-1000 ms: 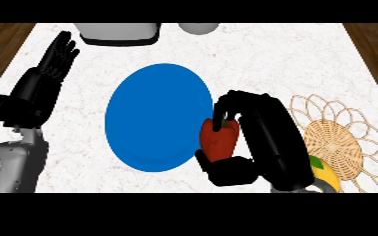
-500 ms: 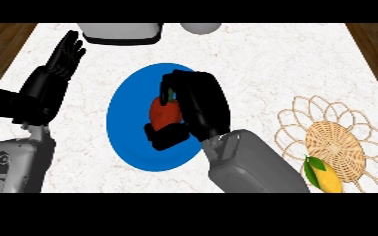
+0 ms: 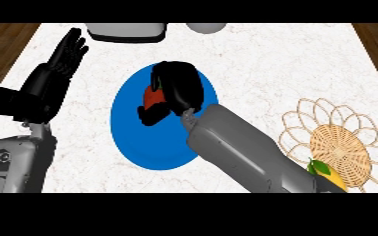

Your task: Pick the bell pepper from the placemat and place it in the plate

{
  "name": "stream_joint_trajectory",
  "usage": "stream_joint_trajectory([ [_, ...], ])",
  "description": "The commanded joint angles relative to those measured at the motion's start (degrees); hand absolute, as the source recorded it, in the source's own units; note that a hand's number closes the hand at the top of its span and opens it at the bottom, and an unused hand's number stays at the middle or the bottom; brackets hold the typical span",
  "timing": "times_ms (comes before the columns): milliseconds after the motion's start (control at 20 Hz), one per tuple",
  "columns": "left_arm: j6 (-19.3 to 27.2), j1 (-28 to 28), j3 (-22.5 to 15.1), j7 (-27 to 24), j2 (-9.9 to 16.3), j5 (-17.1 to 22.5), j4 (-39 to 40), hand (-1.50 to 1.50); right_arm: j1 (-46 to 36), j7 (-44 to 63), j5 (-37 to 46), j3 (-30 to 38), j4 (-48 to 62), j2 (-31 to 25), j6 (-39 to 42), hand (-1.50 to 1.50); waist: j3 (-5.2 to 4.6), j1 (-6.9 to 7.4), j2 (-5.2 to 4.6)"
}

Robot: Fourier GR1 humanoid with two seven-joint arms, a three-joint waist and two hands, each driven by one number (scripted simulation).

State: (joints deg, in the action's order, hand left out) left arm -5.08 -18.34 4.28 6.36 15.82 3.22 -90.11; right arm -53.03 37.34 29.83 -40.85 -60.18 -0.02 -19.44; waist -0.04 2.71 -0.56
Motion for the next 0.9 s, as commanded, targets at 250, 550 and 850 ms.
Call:
stream_joint_trajectory([
  [250,1.46,-4.18,-3.00,-0.64,-3.05,-2.63,2.71,0.00,-4.88,-1.90,-18.59,-7.24,9.59,0.02,-12.34,-1.50,0.02,2.48,-0.70],
  [550,-0.49,-3.15,-0.56,0.33,-0.87,-0.33,0.79,0.00,-3.33,-17.34,-26.24,-4.26,12.93,0.02,-19.37,-1.50,0.08,2.13,-0.73],
  [850,0.06,-4.94,-0.75,2.11,-1.42,-0.72,2.10,0.00,-5.09,-19.71,-35.66,-2.41,7.37,0.02,-27.02,-1.50,0.08,1.27,-0.34],
])
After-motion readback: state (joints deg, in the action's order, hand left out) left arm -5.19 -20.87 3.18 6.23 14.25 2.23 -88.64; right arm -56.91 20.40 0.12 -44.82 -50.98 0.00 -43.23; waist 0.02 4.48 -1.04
